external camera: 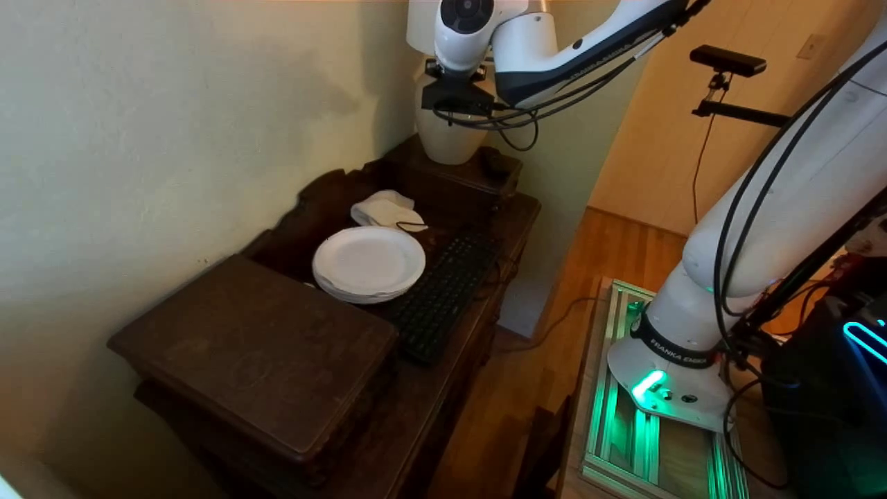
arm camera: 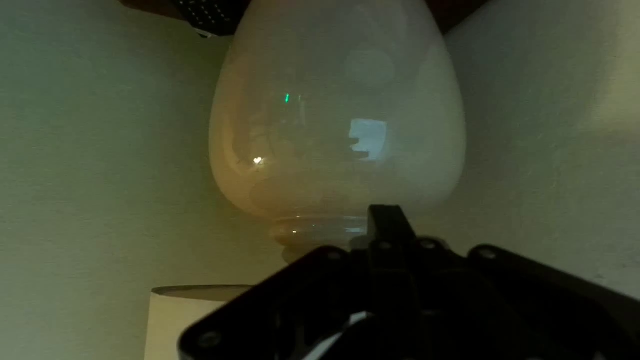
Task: Move the lamp shade slightly to the left
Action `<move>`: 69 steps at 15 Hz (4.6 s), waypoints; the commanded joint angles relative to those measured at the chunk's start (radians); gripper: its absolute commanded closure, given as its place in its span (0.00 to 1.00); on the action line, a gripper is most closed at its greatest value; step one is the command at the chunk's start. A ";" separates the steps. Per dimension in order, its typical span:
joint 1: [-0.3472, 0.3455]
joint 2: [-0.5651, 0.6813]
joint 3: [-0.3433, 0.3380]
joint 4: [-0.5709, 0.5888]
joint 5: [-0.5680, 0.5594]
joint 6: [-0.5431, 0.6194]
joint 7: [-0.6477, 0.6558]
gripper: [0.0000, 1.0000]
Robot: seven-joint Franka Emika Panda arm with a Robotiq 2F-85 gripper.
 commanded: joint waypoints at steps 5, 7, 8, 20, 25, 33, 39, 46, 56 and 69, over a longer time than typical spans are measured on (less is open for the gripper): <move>0.204 0.065 -0.214 0.049 -0.197 -0.024 0.150 1.00; 0.226 0.072 -0.234 0.057 -0.240 -0.039 0.183 1.00; 0.236 0.073 -0.240 0.059 -0.261 -0.048 0.201 1.00; 0.293 0.061 -0.254 0.054 -0.384 -0.099 0.307 1.00; 0.303 0.049 -0.252 0.050 -0.407 -0.127 0.335 1.00; 0.318 0.035 -0.248 0.044 -0.439 -0.153 0.358 1.00; 0.323 0.029 -0.247 0.043 -0.449 -0.163 0.366 1.00; 0.321 0.056 -0.252 0.034 -0.363 -0.172 0.279 1.00; 0.326 0.060 -0.250 -0.004 -0.203 -0.240 0.101 1.00; 0.334 -0.015 -0.249 -0.054 -0.269 -0.307 0.222 1.00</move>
